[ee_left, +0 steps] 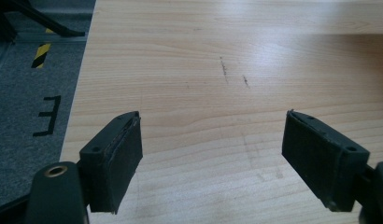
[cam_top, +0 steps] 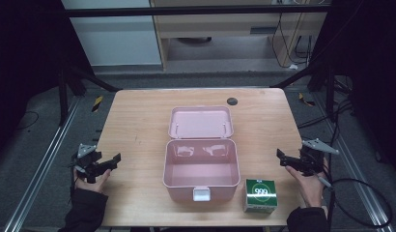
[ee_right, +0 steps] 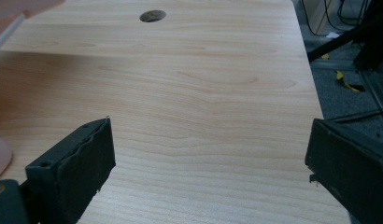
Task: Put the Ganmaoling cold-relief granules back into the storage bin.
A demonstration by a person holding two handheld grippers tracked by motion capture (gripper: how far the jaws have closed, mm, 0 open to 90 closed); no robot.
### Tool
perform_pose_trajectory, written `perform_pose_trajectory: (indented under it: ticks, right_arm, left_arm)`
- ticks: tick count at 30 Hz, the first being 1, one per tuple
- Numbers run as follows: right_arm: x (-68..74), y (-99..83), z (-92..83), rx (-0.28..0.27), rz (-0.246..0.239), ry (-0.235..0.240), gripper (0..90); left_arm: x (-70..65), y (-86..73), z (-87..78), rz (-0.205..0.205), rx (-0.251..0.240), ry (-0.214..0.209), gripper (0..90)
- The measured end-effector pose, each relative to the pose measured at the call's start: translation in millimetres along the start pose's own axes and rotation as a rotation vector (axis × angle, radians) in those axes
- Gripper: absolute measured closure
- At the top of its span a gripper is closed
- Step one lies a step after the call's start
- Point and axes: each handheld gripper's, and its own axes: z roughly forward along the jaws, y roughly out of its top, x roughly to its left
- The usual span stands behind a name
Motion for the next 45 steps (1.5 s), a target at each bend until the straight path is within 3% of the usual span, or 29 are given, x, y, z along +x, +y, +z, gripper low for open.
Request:
perform_pose_trajectory:
  ticks: [4,7,13,15,20,23,24,26,28,29,30,32,34,36,37,38,42,45]
  right_arm:
    - [0.6,4.6,-5.8,0.019,-0.039,0.040,7.2]
    - [-0.3,11.3,-10.8,0.014,-0.040,0.105,8.2]
    - [0.3,32.4,-29.2,0.015,-0.147,0.132,7.4]
    - [0.8,35.4,-31.9,0.015,-0.153,0.138,7.5]
    - [5.3,48.5,-40.4,0.032,-0.226,0.162,7.3]
    - [11.2,55.9,-43.6,0.046,-0.269,0.186,7.0]
    - [17.3,61.8,-45.9,0.064,-0.303,0.205,6.6]
    - [18.6,63.4,-46.3,0.066,-0.314,0.208,6.4]
    - [28.8,72.3,-48.6,0.088,-0.375,0.239,6.6]
    - [28.8,72.3,-48.6,0.088,-0.375,0.239,6.6]
    - [35.9,77.2,-49.2,0.110,-0.415,0.260,6.6]
    - [39.6,79.4,-49.2,0.122,-0.438,0.270,6.6]
    - [50.3,84.8,-49.7,0.152,-0.503,0.291,6.8]
    - [53.6,86.3,-50.0,0.164,-0.526,0.301,6.7]
    - [59.2,88.7,-51.0,0.185,-0.566,0.314,6.5]
    - [59.2,88.7,-51.0,0.185,-0.566,0.314,6.5]
    - [72.8,94.4,-55.0,0.224,-0.654,0.358,6.6]
    - [76.7,95.5,-56.4,0.240,-0.674,0.374,6.6]
  left_arm:
    - [2.2,-0.8,-2.0,-0.007,0.012,-0.012,19.4]
    - [2.3,-0.8,-2.6,0.001,0.020,-0.012,19.4]
    - [4.2,-1.6,-3.3,0.008,0.028,-0.019,19.4]
    - [4.1,-1.6,-3.1,0.011,0.031,-0.019,19.4]
    - [2.3,-1.3,-3.6,0.026,0.033,-0.017,19.4]
    - [1.5,-1.9,-2.6,0.031,0.041,-0.022,19.5]
    - [0.8,-2.3,-1.3,0.038,0.050,-0.028,19.6]
    - [0.1,-2.5,-0.7,0.045,0.055,-0.029,19.6]
    - [-1.0,-2.8,0.1,0.053,0.060,-0.035,19.8]
    - [-1.6,-2.8,0.2,0.056,0.062,-0.035,19.8]
    - [-2.1,-2.7,0.2,0.060,0.065,-0.037,20.0]
    - [-2.6,-2.7,0.3,0.065,0.064,-0.040,20.0]
    - [-2.9,-2.8,1.0,0.069,0.068,-0.044,20.1]
    - [-3.0,-2.9,1.2,0.070,0.070,-0.046,20.0]
    - [-3.0,-2.9,1.3,0.072,0.070,-0.048,20.1]
    - [-3.0,-2.9,1.3,0.072,0.070,-0.048,20.1]
    - [-3.4,-2.8,1.3,0.077,0.070,-0.053,20.1]
    - [-4.0,-2.7,1.8,0.079,0.073,-0.052,20.2]
